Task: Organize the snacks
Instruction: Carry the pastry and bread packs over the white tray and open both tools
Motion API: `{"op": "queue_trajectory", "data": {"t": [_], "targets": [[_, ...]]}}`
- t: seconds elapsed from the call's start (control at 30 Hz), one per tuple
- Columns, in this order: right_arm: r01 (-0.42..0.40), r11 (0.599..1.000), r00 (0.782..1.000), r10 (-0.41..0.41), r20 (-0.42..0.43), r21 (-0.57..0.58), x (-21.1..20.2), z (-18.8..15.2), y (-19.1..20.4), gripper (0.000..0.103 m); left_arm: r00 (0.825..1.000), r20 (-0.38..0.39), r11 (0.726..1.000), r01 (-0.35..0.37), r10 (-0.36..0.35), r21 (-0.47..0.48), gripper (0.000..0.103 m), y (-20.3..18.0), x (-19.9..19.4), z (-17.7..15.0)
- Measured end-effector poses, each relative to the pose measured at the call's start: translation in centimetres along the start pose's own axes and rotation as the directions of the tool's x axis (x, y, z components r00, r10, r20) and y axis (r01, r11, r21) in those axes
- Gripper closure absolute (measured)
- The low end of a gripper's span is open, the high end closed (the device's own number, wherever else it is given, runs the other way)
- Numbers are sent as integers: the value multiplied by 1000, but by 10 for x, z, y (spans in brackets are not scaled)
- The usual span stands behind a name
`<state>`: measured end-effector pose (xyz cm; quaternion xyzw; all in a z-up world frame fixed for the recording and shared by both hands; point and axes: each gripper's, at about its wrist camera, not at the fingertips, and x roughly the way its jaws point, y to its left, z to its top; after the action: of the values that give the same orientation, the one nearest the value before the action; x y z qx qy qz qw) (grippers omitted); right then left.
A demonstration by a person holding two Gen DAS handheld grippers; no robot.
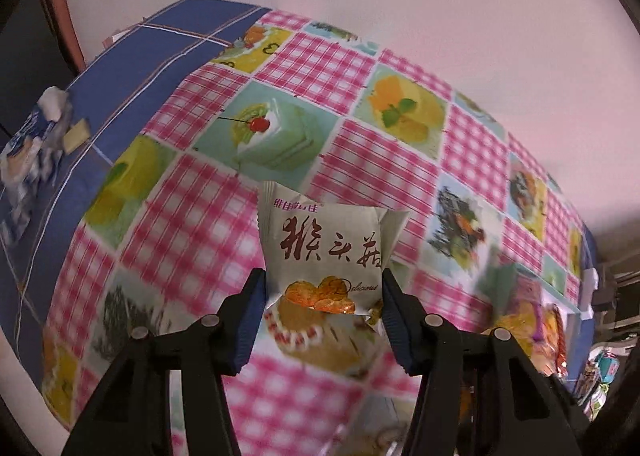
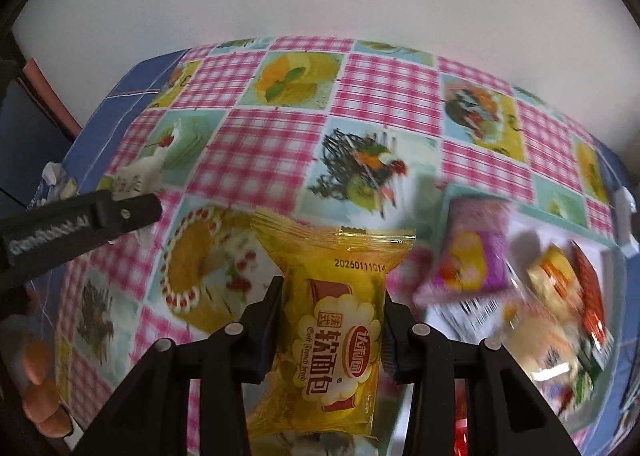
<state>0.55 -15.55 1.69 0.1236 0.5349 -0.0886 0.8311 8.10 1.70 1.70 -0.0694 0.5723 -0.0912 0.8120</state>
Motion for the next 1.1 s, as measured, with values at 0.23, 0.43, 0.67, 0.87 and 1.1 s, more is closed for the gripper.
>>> {"op": "queue_trajectory", "data": {"t": [0.23,0.43,0.67,0.87,1.1], "targets": [[25,998,999,-26,25,58,-22,-34,-9,59,999,43,1000,16,-15,-6,46,-11,-23,-27],[21,991,999,-27,45,129,-41,-57,-27,59,998,50,999,31,-30,-8,46,-22,-36,-51],[29,974,997,-44,63,223,-50,-63,-66,59,996,46,993,79,-83,86,46,-59,-32,-69],[73,937,994,-96,51,342,-52,-65,-115,59,995,11,976,91,-95,198,46,-100,-16,-78],[94,877,993,-116,20,471,-49,-78,-166,59,995,-58,945,94,-79,313,46,-137,10,-99]]}}
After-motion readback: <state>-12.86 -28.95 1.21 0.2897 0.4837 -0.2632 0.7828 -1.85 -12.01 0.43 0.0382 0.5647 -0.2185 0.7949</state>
